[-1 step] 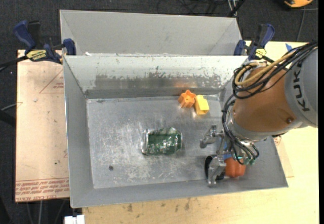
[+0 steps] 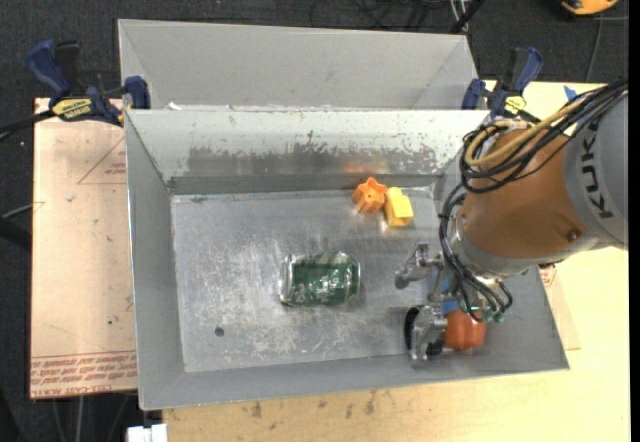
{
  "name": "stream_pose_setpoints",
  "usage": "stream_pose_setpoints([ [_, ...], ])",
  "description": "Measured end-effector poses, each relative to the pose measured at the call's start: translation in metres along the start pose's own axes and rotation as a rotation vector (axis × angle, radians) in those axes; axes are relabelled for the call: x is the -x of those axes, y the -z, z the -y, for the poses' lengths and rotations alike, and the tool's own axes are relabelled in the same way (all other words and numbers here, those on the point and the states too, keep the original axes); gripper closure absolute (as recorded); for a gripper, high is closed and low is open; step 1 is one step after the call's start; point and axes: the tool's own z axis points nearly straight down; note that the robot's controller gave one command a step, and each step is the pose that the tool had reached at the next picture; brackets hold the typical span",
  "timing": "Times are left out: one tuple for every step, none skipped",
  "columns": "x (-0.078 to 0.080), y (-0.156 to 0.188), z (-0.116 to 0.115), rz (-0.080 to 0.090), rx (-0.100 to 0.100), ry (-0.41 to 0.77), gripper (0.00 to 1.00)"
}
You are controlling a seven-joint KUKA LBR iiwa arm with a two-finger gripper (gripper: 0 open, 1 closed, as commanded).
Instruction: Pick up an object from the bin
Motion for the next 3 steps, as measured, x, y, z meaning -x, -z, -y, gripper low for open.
stream_pose_setpoints([
  [0.037,-0.064,0.044,0.001,0.007,-0.031,1.0],
  [0.037,-0.064,0.044,0.001,0.007,-0.03,1.0],
  [0.032,-0.016,0.038,-0.005,0.002,-0.047,1.0],
])
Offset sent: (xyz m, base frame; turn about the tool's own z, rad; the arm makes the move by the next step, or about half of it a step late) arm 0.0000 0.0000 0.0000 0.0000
